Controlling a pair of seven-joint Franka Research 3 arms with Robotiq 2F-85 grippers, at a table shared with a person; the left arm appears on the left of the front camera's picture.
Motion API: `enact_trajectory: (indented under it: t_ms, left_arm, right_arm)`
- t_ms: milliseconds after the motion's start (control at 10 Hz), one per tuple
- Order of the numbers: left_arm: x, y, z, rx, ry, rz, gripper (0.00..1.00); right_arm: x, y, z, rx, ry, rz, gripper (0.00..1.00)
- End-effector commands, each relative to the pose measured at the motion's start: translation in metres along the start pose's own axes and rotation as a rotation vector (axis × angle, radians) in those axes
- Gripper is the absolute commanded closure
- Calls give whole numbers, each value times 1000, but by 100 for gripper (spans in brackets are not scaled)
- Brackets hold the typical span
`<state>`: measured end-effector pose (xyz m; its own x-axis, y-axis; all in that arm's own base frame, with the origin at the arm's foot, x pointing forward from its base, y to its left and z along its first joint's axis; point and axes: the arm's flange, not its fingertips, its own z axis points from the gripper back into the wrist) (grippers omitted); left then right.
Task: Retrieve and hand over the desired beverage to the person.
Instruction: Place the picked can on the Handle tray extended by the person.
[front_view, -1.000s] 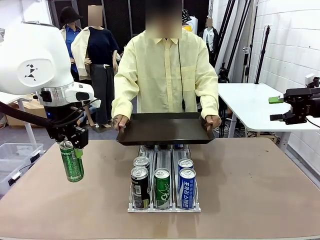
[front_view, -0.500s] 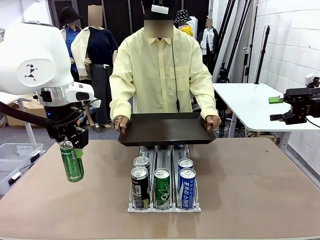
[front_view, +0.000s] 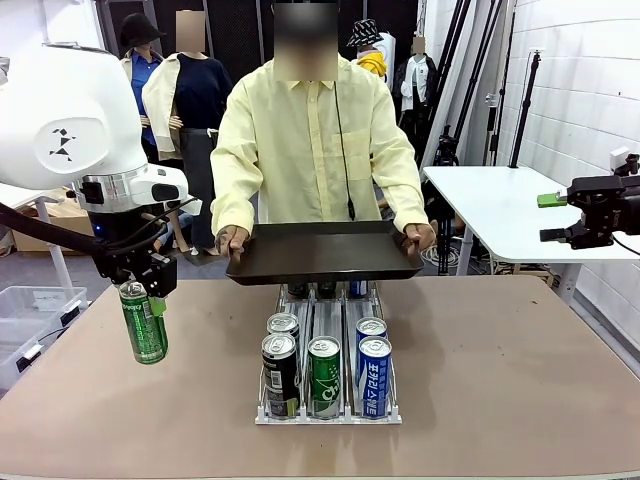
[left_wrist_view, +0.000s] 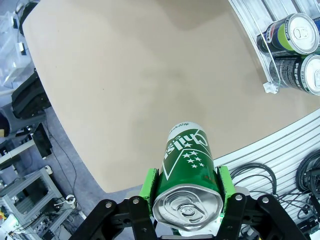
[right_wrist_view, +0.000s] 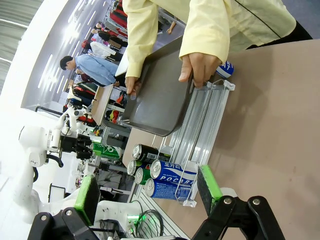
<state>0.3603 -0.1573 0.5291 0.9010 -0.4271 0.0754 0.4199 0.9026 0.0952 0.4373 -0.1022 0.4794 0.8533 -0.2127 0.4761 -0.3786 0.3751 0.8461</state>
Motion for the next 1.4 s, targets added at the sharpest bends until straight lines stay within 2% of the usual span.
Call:
enact_trajectory:
  t_ms: [0,1000,1300]
  left_arm:
    - [2,1,6,3,-3,14,100]
    - [0,0,0,0,0,0,100]
    - [20,12,33,-26,-52,54,100]
  right_arm:
    - [1,1,0,10,3,-2,0]
    - [1,1,0,10,3,-2,0]
    - [1,1,0,10,3,-2,0]
